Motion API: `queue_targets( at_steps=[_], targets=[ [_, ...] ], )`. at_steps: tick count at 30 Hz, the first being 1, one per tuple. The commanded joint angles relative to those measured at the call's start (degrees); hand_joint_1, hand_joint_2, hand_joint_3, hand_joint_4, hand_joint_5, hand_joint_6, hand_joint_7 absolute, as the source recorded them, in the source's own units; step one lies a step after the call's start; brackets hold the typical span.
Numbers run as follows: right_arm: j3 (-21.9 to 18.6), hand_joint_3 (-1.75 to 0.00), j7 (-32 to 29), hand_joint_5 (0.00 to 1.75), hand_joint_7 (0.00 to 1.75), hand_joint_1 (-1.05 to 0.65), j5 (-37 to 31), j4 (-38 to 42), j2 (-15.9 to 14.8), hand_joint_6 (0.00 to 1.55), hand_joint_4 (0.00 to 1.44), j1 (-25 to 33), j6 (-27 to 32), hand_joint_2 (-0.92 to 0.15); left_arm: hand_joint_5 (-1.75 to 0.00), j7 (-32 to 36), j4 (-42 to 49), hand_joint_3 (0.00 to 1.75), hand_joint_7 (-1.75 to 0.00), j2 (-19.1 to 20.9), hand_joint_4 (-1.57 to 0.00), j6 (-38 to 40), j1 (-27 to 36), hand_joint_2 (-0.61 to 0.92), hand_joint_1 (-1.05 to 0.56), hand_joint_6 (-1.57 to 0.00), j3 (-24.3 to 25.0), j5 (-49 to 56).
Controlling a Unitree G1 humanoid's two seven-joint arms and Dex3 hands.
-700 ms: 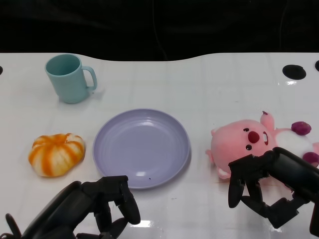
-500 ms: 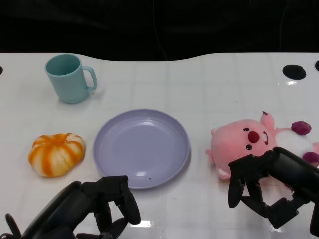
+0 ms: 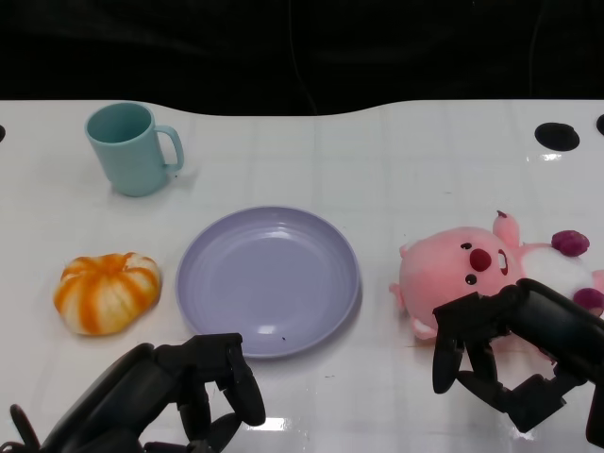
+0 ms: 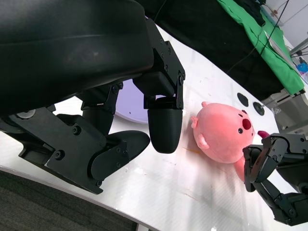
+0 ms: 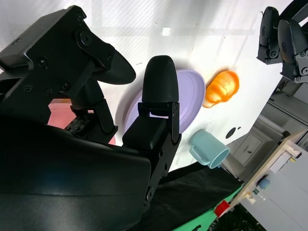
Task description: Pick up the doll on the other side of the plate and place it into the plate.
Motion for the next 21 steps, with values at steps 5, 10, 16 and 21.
queue_targets(
  at_steps=[5,10,16,21],
  targets=[
    [-0.20,-1.32,-0.26,1.61,1.18,-0.11,0.21,0.70,-0.16,0.88,0.90,-0.78,-0.76,-0.31,-1.75,-0.08,0.54,1.03,-1.37,0.73,-0.66,-0.20,-0.45,0.62,-0.19,-0.65,0.30,0.17],
    [-0.33,-1.32,-0.37,1.60,1.17,-0.11,0.07,0.43,-0.07,0.88,0.89,-0.72,-0.22,-0.31,-1.75,-0.12,0.58,1.03,-1.38,0.75,-0.65,-0.17,-0.43,0.62,-0.19,-0.65,0.32,0.13],
    [-1.09,-1.15,-0.86,1.39,0.98,-0.07,1.72,-0.24,1.03,0.86,0.84,-0.46,1.00,-0.39,-1.75,-0.09,0.59,1.02,-1.37,0.74,-0.65,-0.33,-0.35,0.62,-0.18,-0.64,0.36,0.08],
    [-1.81,-0.88,-3.58,1.05,0.67,-0.06,0.49,-2.23,2.18,0.81,0.78,-0.01,1.60,-0.50,-1.75,-0.11,0.45,1.02,-1.37,0.86,-0.65,-0.24,-0.30,0.62,-0.19,-0.64,0.37,0.27]
  ],
)
